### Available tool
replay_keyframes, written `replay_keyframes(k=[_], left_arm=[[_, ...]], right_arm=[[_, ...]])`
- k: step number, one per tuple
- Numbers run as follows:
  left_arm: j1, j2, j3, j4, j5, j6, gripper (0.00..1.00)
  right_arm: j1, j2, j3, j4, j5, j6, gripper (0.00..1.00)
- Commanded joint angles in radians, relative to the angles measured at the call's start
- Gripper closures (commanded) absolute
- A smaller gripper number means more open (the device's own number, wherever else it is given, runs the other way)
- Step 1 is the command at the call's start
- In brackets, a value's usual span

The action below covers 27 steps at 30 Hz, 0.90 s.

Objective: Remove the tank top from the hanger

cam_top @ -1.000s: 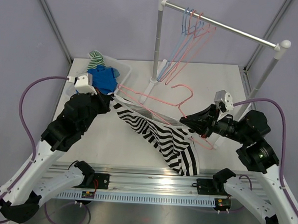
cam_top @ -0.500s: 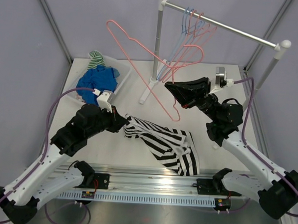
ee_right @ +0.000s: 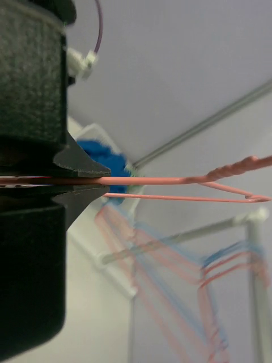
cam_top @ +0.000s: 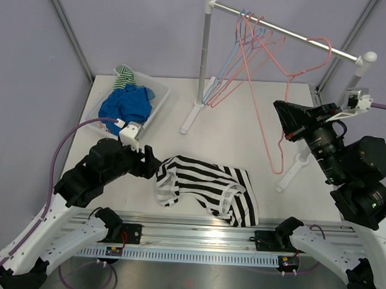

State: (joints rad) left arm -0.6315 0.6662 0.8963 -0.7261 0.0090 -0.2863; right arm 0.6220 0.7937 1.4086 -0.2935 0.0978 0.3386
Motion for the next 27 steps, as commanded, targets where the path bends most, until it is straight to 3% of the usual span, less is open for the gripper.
replay_keyframes(k=[1, 6, 10, 14, 19, 27], left_arm=[[-0.002, -0.022, -0.010, 0.036, -0.001, 0.032, 0.25], [-0.002, -0.077, -0.031, 0.027, -0.104, 0.030, 0.15], [-0.002, -0.090, -0.036, 0.030, -0.112, 0.029, 0.03], [0.000, -0.080, -0.034, 0.025, -0.119, 0.029, 0.01], [0.000, -0.099, -0.042, 0.028, -0.132, 0.022, 0.01], [0.000, -0.086, -0.042, 0.028, -0.116, 0.024, 0.01]], right_arm=[[0.005, 0.004, 0.019, -0.438, 0.274, -0.053, 1.00], [0.005, 0.016, 0.095, -0.600, 0.404, -0.066, 1.00], [0.005, 0.094, 0.105, -0.613, 0.502, -0.075, 1.00], [0.004, 0.228, 0.167, -0.570, 0.551, -0.095, 1.00], [0.002, 0.341, 0.214, -0.371, 0.657, -0.176, 1.00], [-0.071, 0.557, 0.409, -0.342, 0.597, -0.204, 1.00]])
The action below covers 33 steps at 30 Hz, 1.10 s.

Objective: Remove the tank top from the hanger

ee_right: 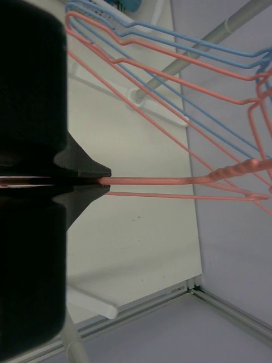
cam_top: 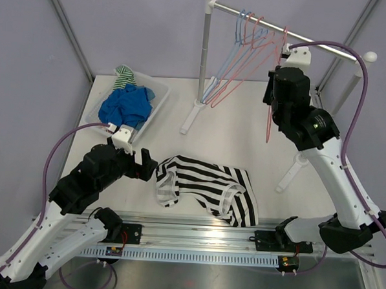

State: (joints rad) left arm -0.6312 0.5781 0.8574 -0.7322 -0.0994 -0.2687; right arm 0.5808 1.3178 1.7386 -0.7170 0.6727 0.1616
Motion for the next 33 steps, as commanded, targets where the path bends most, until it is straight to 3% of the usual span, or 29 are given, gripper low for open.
replay_keyframes(k=[1, 10, 29, 31, 33], left_arm=[[-0.001, 0.000, -0.003, 0.034, -0.006, 0.006, 0.01], [-0.001, -0.004, -0.004, 0.042, 0.018, 0.010, 0.01], [0.001, 0.006, -0.006, 0.044, 0.026, 0.013, 0.01], [0.001, 0.008, -0.006, 0.044, 0.021, 0.011, 0.01], [0.001, 0.008, -0.008, 0.045, 0.014, 0.011, 0.01]], right_arm=[[-0.035, 0.046, 0.087, 0.088, 0.028, -0.028, 1.00], [-0.059, 0.178, 0.111, 0.155, 0.085, -0.054, 1.00], [-0.058, 0.281, 0.121, 0.249, 0.011, -0.005, 1.00], [-0.059, 0.290, 0.127, 0.251, 0.013, 0.009, 0.98], [-0.058, 0.279, 0.115, 0.264, 0.008, 0.021, 0.90]])
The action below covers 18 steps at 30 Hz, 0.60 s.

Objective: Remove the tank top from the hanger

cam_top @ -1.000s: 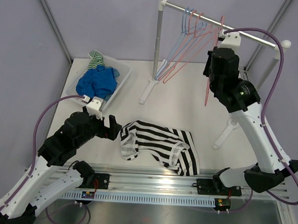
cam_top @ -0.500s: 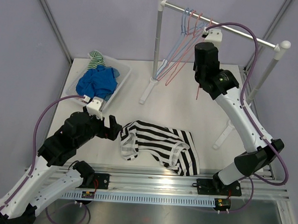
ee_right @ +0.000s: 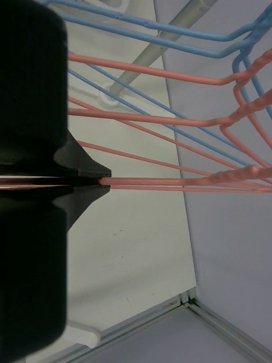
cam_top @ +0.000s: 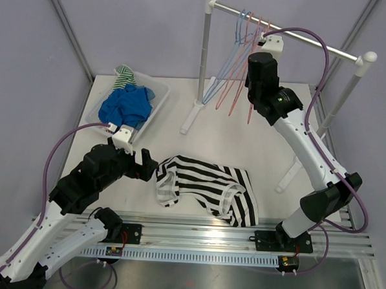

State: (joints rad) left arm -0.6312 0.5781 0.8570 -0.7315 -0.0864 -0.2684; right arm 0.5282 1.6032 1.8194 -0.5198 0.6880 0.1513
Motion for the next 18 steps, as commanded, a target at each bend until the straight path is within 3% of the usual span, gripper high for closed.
replay_keyframes(k=[1, 2, 4, 9, 15, 18], left_arm=[[0.001, 0.009, -0.007, 0.043, 0.001, 0.011, 0.01], [0.001, 0.012, -0.007, 0.043, -0.001, 0.011, 0.01], [0.004, 0.019, -0.006, 0.041, -0.001, 0.011, 0.01], [0.008, 0.043, 0.000, 0.037, 0.004, 0.011, 0.01], [0.019, 0.049, 0.010, 0.032, -0.007, 0.002, 0.01], [0.019, 0.075, 0.025, 0.020, -0.009, -0.046, 0.01]], right_arm=[[-0.007, -0.014, 0.026, 0.072, -0.008, 0.033, 0.88], [-0.005, -0.022, 0.011, 0.081, -0.010, 0.033, 0.85], [-0.005, -0.054, -0.014, 0.087, -0.018, 0.037, 0.71], [-0.007, -0.167, -0.083, 0.109, -0.031, 0.031, 0.50], [-0.007, -0.314, -0.172, 0.104, -0.083, 0.031, 0.35], [-0.007, -0.399, -0.207, 0.078, -0.143, 0.040, 0.19]])
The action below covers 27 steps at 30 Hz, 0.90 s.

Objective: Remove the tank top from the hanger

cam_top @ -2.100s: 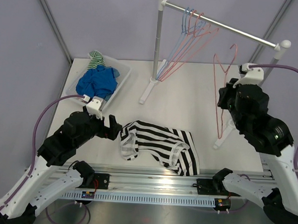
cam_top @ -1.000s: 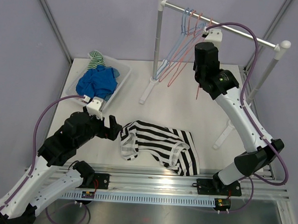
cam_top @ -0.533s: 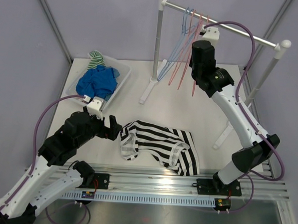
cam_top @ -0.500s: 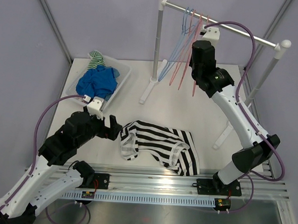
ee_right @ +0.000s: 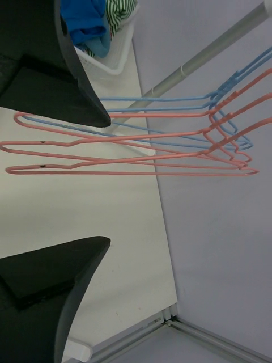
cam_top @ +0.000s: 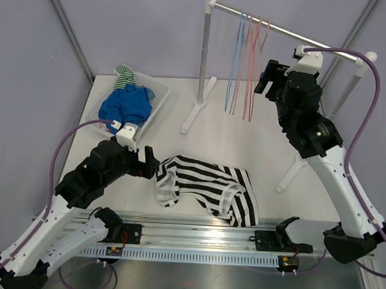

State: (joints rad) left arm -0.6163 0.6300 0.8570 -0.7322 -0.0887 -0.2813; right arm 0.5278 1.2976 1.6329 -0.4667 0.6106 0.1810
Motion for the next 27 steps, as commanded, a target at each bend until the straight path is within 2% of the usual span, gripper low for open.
replay_keyframes(k=[1, 2, 3, 7, 12, 16, 20, 25, 27], left_arm=[[0.003, 0.043, 0.031, 0.014, -0.003, -0.067, 0.01], [0.003, 0.057, 0.036, 0.007, 0.001, -0.084, 0.01], [0.001, 0.068, 0.037, 0.008, 0.006, -0.103, 0.01], [-0.036, 0.143, 0.011, 0.066, 0.018, -0.202, 0.01], [-0.170, 0.299, 0.030, 0.145, -0.057, -0.249, 0.01], [-0.279, 0.465, 0.039, 0.249, -0.078, -0.260, 0.01], [-0.397, 0.683, 0.137, 0.355, -0.094, -0.254, 0.01], [-0.427, 0.986, 0.280, 0.356, -0.118, -0.240, 0.01], [-0.428, 1.031, 0.298, 0.363, -0.126, -0.236, 0.01]], right_arm=[[-0.005, -0.119, -0.053, 0.020, -0.089, 0.014, 0.14], [-0.006, -0.144, -0.073, 0.022, -0.115, 0.018, 0.03], [-0.006, -0.205, -0.097, 0.028, -0.180, 0.031, 0.01], [-0.005, -0.354, -0.264, 0.079, -0.362, 0.058, 0.01], [-0.006, -0.492, -0.349, 0.027, -0.488, 0.098, 0.00], [-0.005, -0.572, -0.427, 0.004, -0.526, 0.094, 0.01], [-0.006, -0.621, -0.470, 0.013, -0.523, 0.101, 0.00], [-0.006, -0.644, -0.512, 0.002, -0.546, 0.107, 0.01], [-0.006, -0.661, -0.522, -0.004, -0.555, 0.100, 0.01]])
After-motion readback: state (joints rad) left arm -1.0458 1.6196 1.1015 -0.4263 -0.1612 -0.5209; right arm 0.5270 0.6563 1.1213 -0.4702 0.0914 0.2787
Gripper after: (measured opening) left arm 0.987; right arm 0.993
